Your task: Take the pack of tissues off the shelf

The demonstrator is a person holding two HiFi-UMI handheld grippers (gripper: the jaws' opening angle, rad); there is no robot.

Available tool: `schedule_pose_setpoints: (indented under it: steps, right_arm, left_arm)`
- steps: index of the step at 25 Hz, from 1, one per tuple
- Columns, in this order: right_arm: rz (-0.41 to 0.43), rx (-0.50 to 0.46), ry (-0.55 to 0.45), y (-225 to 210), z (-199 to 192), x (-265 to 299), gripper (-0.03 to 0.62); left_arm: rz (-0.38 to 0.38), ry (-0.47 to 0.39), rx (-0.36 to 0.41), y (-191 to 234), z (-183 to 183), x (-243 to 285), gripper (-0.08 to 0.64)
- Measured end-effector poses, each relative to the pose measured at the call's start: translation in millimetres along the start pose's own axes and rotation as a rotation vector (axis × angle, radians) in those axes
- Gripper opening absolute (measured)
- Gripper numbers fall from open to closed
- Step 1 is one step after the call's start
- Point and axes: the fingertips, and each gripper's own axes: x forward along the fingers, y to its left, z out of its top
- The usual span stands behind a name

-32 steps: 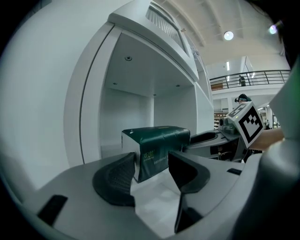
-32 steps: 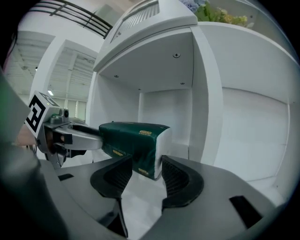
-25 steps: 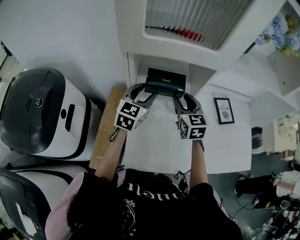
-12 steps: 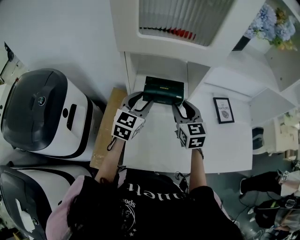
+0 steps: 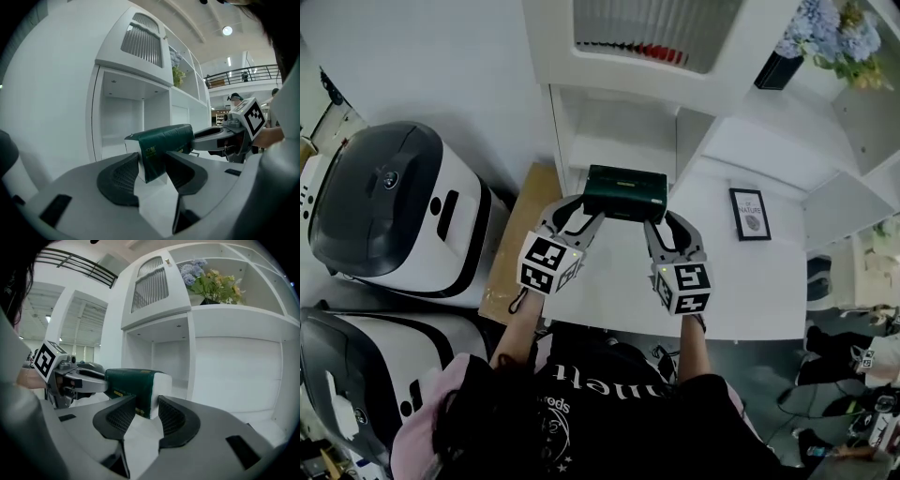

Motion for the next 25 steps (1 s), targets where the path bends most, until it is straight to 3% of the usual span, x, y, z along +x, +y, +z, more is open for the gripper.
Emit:
schedule_pose_setpoints:
  steps: [17,25]
  right_arm:
    - [0.128,0.039,0.023,19.9,-47.6,-99.7,0.175]
    - [0.180,0.074,0.037,39.5,-72.3,-126.0,0.175]
  left_arm:
    - [0.107,0.049,-0.047,-102.6,-28.9,-62.3,0.178]
    - [0.146,0.097,-0.053,-129.4,-48.5,-91.2,0.178]
